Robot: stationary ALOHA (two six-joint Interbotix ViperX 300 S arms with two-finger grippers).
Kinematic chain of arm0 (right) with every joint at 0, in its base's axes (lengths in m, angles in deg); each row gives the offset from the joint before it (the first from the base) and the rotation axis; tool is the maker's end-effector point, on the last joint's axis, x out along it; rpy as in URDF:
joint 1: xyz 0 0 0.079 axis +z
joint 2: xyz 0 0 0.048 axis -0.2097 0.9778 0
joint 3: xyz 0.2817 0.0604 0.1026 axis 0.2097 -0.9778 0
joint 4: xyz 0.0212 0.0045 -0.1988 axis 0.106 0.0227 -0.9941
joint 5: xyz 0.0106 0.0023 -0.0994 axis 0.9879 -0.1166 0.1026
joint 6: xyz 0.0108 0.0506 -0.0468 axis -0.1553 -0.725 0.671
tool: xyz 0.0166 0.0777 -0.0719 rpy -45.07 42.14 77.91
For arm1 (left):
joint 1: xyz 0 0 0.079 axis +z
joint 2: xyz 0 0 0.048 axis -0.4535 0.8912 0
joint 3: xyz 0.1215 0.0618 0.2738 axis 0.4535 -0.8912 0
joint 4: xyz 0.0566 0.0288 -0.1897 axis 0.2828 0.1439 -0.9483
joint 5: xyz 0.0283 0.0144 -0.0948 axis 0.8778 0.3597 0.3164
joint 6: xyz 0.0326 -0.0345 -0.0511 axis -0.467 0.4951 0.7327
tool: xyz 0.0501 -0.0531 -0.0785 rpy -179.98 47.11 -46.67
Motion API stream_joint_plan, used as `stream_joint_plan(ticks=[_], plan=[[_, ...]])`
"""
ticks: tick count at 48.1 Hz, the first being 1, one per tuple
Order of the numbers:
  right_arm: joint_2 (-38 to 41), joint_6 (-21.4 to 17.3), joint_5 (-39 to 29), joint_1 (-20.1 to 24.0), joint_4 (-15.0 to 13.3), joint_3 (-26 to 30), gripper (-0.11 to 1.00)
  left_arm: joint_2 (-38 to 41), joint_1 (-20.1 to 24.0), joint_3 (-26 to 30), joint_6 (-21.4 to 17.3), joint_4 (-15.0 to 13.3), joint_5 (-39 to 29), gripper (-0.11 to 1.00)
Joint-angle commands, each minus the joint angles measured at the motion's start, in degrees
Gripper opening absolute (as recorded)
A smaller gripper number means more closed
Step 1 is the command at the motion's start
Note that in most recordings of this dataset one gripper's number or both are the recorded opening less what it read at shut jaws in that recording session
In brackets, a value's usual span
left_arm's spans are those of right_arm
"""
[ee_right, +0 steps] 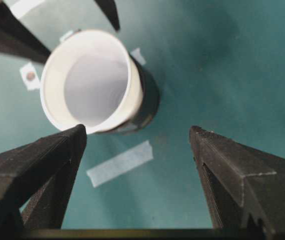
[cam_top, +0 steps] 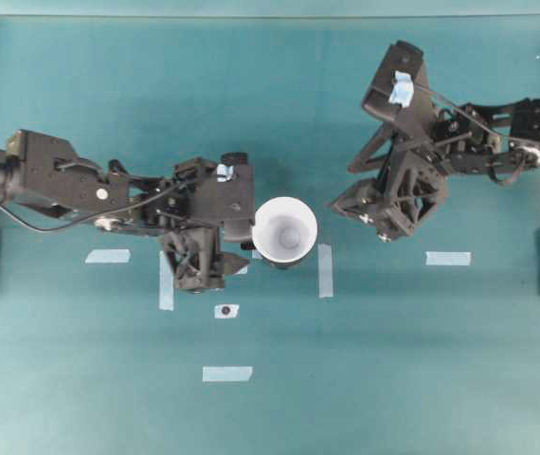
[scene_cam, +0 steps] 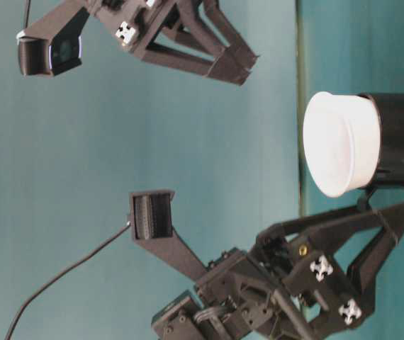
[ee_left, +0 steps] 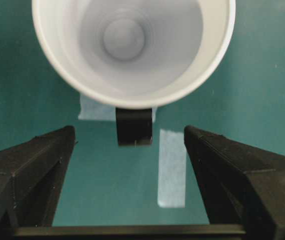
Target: Holding the cup holder with the left arm, the right arm places the cup into the cup holder.
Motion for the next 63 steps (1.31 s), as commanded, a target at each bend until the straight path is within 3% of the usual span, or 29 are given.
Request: stream_joint_plan(ticks=[1, 33, 63], plan=[[-3.2, -0.2, 1.1, 0.4, 0.1, 0.2, 0.89, -2.9, -0.4, 0.4, 0.3, 0.1, -0.6, 0.92], [-6.1, 0.4, 8.9, 2.4, -0.4, -4.7, 0.89, -5.4, -1.2, -0.7, 0.2, 0.2, -0.6, 0.92], [-6.2, 3.3, 9.2, 2.6, -2.0, -5.6, 0.89, -4.7, -1.2, -0.4, 0.2, 0.2, 0.0, 0.92]])
